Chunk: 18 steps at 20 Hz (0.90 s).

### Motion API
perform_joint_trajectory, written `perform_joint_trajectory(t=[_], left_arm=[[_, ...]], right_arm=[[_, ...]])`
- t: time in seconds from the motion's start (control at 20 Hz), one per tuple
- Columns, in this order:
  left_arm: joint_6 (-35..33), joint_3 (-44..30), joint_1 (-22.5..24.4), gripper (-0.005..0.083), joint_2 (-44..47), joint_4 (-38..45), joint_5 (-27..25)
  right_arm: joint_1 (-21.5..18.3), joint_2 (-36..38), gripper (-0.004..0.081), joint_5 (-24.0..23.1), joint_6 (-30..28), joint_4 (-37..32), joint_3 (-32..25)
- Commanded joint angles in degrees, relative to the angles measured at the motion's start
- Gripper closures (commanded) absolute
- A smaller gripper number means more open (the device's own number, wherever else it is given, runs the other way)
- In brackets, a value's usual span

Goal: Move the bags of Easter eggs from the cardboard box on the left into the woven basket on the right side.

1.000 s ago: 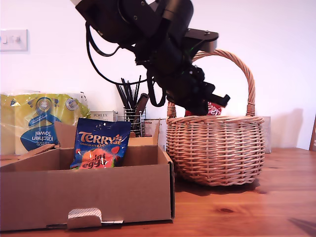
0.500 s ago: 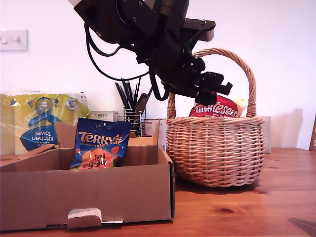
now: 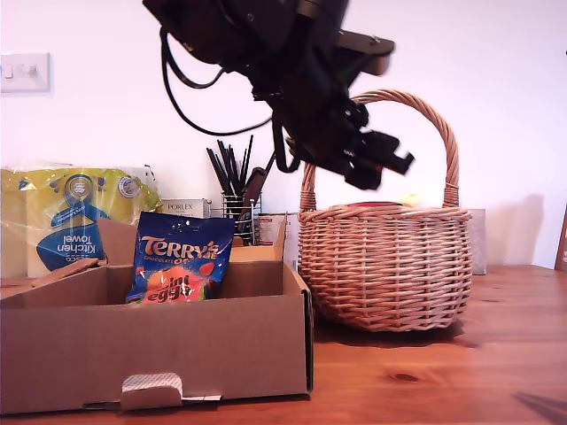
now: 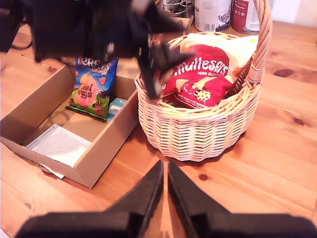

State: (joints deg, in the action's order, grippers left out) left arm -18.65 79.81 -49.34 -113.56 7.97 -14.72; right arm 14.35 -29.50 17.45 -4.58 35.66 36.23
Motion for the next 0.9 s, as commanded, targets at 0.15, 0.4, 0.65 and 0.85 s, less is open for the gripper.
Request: perform_joint_trajectory(t=[0.15, 0.4, 0.65, 0.85], left_arm=[[1.9, 0.1, -1.1, 0.08, 6.6, -12.6, 7.7], [6.9, 0.0, 1.0, 0.0796, 14.1, -23.6, 16.2], [5.6, -5.3, 7.1, 0.0796, 21.4, -28.2, 24.1], [-3.5, -12.5, 16.0, 0.0796, 30.4, -32.9, 33.5]], right_arm=[[0.3, 0.0, 0.0783, 0.2, -1.1, -0.2, 0.6], [0.3, 0.0, 0.0783, 0.1, -1.5, -0.2, 0.6], [0.2, 0.0, 0.0783, 0.0, -1.5, -0.2, 0.6], [0.2, 0.0, 0.0783, 0.0, -1.5, -0.2, 0.6]])
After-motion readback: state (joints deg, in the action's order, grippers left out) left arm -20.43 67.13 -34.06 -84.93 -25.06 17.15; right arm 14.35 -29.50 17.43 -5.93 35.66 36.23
